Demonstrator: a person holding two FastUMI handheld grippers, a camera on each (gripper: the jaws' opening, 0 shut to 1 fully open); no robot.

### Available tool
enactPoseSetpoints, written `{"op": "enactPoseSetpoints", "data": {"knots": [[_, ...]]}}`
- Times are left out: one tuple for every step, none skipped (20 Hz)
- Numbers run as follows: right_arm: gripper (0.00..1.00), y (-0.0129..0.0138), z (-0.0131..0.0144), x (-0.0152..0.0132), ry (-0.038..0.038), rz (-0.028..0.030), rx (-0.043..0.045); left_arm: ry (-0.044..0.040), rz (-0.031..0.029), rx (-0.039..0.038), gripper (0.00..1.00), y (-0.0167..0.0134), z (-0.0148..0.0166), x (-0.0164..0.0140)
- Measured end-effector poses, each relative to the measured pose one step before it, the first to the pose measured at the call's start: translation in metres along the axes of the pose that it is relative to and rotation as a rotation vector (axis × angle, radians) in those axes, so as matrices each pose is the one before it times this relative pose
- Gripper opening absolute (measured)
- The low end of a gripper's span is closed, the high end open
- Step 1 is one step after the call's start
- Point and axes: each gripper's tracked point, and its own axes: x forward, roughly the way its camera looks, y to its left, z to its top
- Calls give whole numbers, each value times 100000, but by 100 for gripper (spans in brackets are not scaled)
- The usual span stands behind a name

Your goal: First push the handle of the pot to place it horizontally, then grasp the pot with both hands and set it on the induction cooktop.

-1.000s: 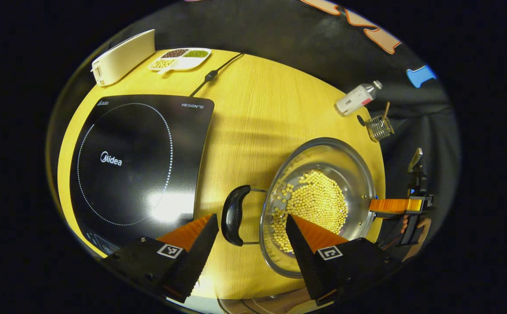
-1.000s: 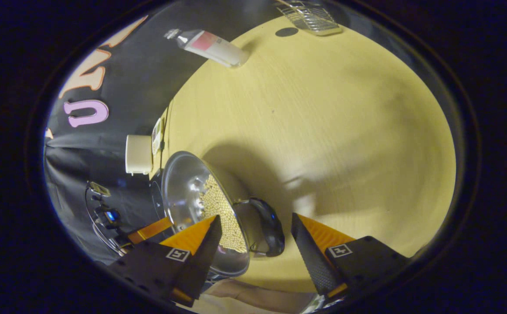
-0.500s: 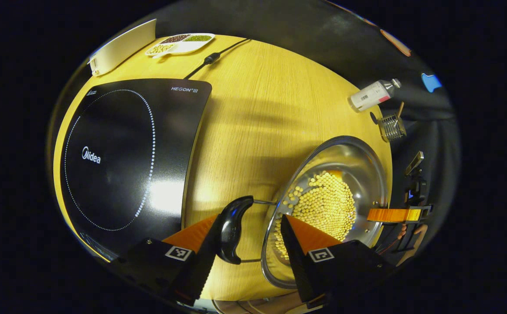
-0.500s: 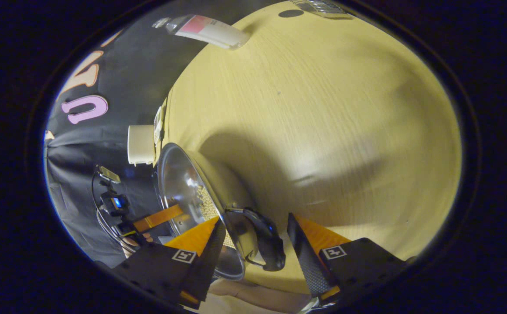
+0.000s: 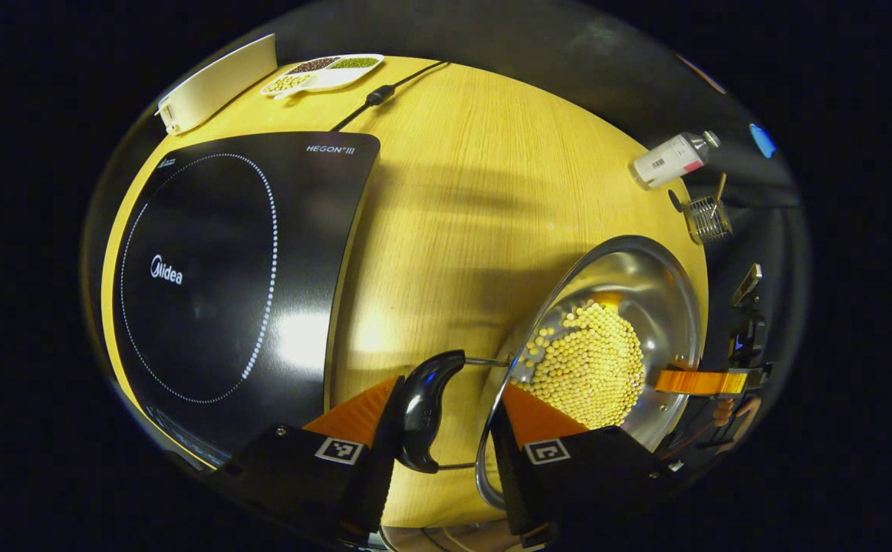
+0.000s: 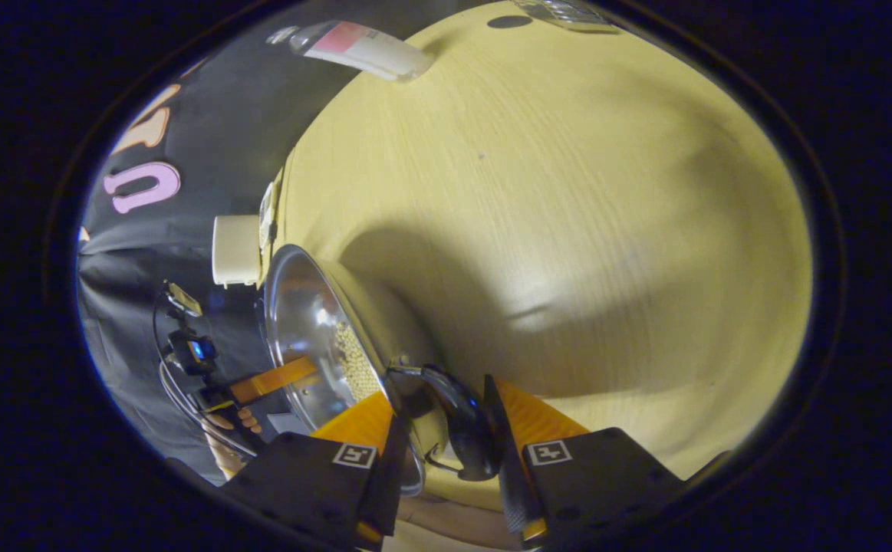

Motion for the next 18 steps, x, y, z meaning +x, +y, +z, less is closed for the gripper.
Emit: {"op": "enactPoseSetpoints", "data": {"knots": [[56, -324, -393, -518, -61, -920, -690, 226, 36, 652, 61, -311, -510, -435], [56, -320, -441, -494, 3, -1058, -426, 332, -28, 167, 61, -385, -604, -550], [55, -332, -459, -471, -23, -1102, -314, 423, -109, -288, 61, -328, -542, -439], [55, -215, -451, -395, -116, -933, -211, -221, -231, 71, 60, -260, -498, -396], [55, -174, -475, -526, -46, -615, -230, -473, -220, -27, 58, -223, -440, -468], [55, 45, -483, -435, 189, -374, -343, -149, -122, -414, 63, -93, -590, -509], [55, 32, -582, -432, 385, -214, -791, -20, -186, -740, 60, -62, -530, -465], [55, 62, -644, -396, 387, -284, -889, 68, -143, -651, 63, 28, -583, -515], [48, 127, -580, -289, 461, -283, -888, 365, 79, -758, 63, 124, -636, -508], [55, 183, -571, -335, 642, -172, -910, 285, 190, -548, 63, 232, -582, -542], [55, 218, -434, -132, 423, -48, -605, 386, 378, -708, 60, 327, -530, -525], [55, 324, -558, -27, 392, 268, -616, 10, 522, -632, 63, 340, -448, -531], [55, 434, -433, -16, 334, 489, -682, -236, 550, -416, 60, 390, -337, -586], [48, 523, -472, -64, 142, 733, -441, -572, 669, -223, 60, 436, -181, -658], [55, 609, -362, -46, -80, 945, -564, -1043, 644, 26, 60, 485, -116, -643], [55, 716, -317, -12, -434, 1100, -499, -1145, 651, 77, 60, 501, 17, -642], [54, 763, -142, 56, -491, 912, -528, -1294, 551, 20, 63, 495, 32, -633], [54, 722, -77, -61, -959, 1155, -325, -1236, 591, -147, 60, 537, 99, -621]]}}
